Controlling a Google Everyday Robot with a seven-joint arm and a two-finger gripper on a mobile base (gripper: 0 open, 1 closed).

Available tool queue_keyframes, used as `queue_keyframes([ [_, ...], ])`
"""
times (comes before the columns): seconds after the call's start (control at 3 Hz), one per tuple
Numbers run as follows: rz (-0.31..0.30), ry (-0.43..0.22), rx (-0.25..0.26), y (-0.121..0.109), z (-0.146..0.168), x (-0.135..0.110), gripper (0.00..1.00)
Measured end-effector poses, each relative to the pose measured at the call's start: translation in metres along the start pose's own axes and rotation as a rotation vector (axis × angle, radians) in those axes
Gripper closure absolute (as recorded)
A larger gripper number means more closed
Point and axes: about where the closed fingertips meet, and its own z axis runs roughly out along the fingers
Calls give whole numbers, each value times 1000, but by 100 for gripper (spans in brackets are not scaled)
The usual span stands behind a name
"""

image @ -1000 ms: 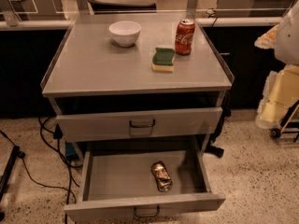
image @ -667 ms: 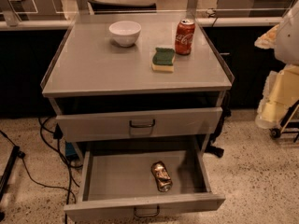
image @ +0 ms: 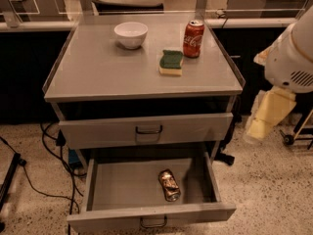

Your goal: Pick orange can from middle drawer and place on counter

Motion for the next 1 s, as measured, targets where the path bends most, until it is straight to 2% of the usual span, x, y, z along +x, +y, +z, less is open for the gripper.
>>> queue_keyframes([
  [0.67,103,40,-9,28,87,-18,0],
  [1.0,166,69,-44,53,142,-11,0],
])
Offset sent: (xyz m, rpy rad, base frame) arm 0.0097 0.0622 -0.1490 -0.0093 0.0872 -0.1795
